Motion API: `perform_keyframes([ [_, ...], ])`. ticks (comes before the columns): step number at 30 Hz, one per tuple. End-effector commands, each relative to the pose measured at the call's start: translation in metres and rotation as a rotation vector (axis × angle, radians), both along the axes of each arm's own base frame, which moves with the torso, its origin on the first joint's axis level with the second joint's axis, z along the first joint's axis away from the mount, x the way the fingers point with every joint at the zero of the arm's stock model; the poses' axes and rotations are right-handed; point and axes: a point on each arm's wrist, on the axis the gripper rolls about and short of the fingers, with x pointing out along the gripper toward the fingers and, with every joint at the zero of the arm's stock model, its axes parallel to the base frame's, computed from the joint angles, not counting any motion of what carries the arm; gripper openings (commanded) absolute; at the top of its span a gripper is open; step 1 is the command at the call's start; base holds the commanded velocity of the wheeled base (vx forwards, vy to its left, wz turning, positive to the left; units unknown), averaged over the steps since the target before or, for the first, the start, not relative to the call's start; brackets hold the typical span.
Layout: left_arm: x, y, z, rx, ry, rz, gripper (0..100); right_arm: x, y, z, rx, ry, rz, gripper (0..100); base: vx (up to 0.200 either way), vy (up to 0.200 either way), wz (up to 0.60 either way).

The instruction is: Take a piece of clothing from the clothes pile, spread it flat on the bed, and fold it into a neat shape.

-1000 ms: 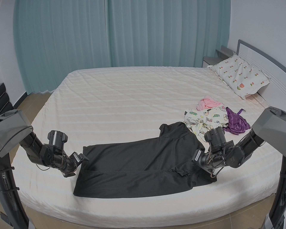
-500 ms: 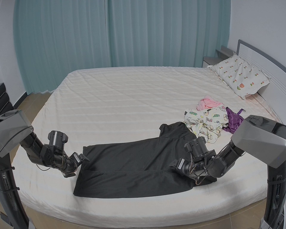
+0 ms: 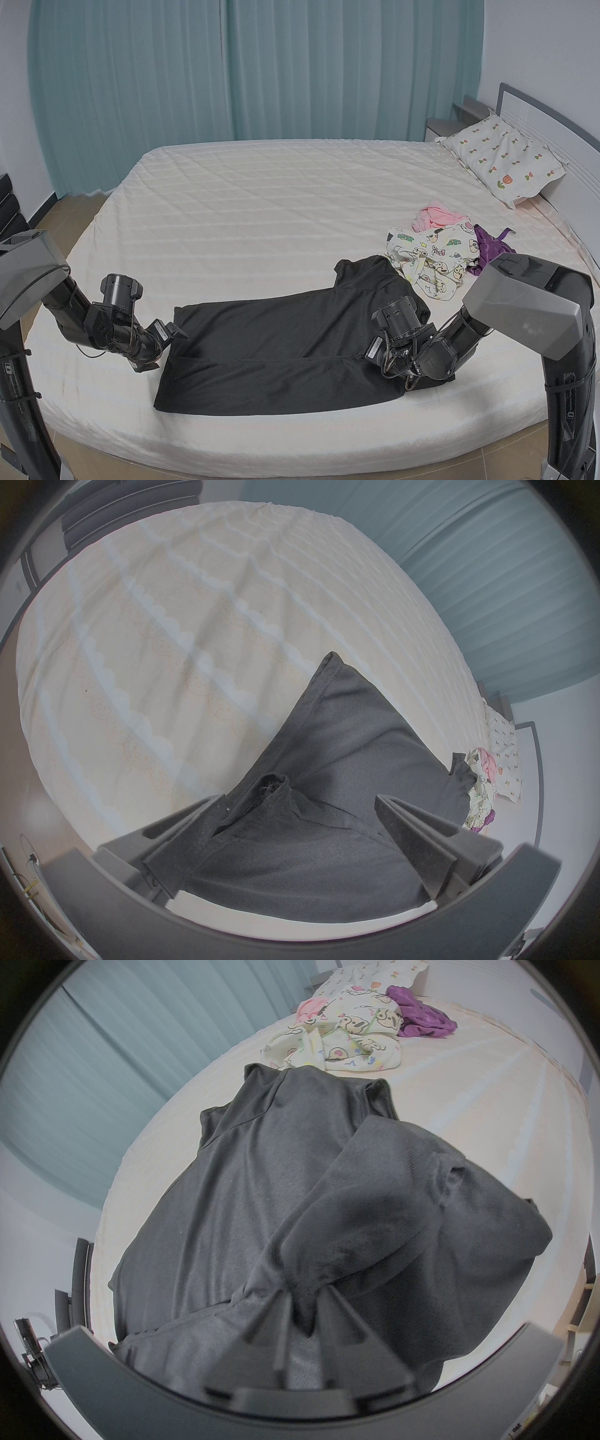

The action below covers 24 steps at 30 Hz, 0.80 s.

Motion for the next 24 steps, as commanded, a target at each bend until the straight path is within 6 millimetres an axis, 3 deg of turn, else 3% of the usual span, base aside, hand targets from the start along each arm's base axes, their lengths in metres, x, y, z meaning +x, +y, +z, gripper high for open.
perform_keyframes([
  [1,0.000,0.000,0.000,0.000,-0.001,-0.001,100,-0.003,-0.002,0.004,0.000,-0.002,-0.012,0,0.000,0.000,0.00],
  [11,0.000,0.000,0.000,0.000,0.001,-0.001,100,-0.023,-0.006,0.037,0.013,-0.035,0.012,0,0.000,0.000,0.00],
  [15,0.000,0.000,0.000,0.000,0.001,-0.001,100,-0.025,-0.005,0.040,-0.006,-0.040,0.041,0,0.000,0.000,0.00],
  [16,0.000,0.000,-0.001,0.001,0.002,0.000,100,-0.026,-0.005,0.038,-0.016,-0.032,0.051,100,0.000,0.000,0.00],
  [21,0.001,0.000,-0.001,0.000,-0.002,-0.001,100,-0.048,-0.003,0.029,-0.044,0.031,0.130,100,0.000,0.000,0.00],
  [24,0.001,0.000,-0.002,0.000,-0.004,-0.001,100,-0.045,-0.006,0.034,-0.043,0.014,0.147,100,0.000,0.000,0.00],
])
